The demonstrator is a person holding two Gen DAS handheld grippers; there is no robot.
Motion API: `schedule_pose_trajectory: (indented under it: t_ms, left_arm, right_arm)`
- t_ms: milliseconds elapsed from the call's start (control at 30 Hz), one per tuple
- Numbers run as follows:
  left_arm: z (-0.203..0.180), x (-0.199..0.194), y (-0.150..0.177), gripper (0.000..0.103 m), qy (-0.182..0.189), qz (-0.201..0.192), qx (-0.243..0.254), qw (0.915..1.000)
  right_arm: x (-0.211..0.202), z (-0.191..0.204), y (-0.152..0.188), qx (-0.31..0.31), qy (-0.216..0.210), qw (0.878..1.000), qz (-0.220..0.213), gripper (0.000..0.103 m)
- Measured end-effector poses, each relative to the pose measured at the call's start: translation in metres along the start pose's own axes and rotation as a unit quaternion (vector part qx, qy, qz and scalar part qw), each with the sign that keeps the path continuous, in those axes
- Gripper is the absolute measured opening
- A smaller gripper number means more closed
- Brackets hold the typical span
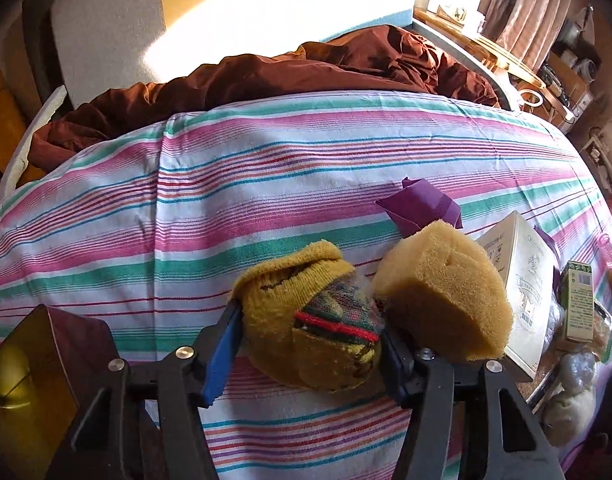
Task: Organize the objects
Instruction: 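Reach the left gripper to the yellow knitted sock bundle and grasp it, then lift the sock bundle with the left gripper while the right gripper grasps the green-and-white box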
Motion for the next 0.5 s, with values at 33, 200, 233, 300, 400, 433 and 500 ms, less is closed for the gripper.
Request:
schedule_pose_trajectory:
  t_ms: [33, 200, 233, 300, 400, 433, 500]
  left_arm:
    - [-0.001, -0.003, 0.0, 0.052, 0.002, -0.005, 0.0, 1.0]
    - [-0.008, -0.018, 0.017, 0.049, 0.004, -0.019, 0.011, 0.9998]
    - [-0.011, -0.021, 0.022, 0.049, 0.006, -0.02, 0.013, 0.9997]
    - [-0.018, -0.03, 0.034, 0.049, 0.01, -0.024, 0.021, 0.9994]
    - [-0.034, -0.042, 0.053, 0.049, 0.02, -0.025, 0.037, 0.9988]
    - [-0.041, -0.047, 0.062, 0.049, 0.027, -0.026, 0.044, 0.9983]
    - [-0.057, -0.057, 0.081, 0.049, 0.036, -0.028, 0.061, 0.9971]
  right_arm:
    - [0.001, -0.001, 0.0, 0.0, 0.002, 1.0, 0.002, 0.103]
    - [0.003, -0.006, 0.0, 0.008, 0.01, 1.0, 0.009, 0.103]
    - [0.004, -0.007, 0.001, 0.01, 0.012, 1.0, 0.01, 0.103]
    - [0.005, -0.008, 0.001, 0.013, 0.013, 1.0, 0.013, 0.103]
    - [0.006, -0.011, 0.002, 0.018, 0.016, 1.0, 0.018, 0.103]
    - [0.007, -0.011, 0.002, 0.02, 0.015, 0.999, 0.021, 0.103]
    - [0.008, -0.012, 0.003, 0.023, 0.014, 0.999, 0.025, 0.103]
Point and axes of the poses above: each gripper's, at about its wrist camera, not at the fingertips, and x roughly the way its jaws point, z to its left, y to its underside, the point moved 5 cm from there along x, roughly the way its jaws point, and after that the axes turned 1 degree about -z, right-handed, at the moved point
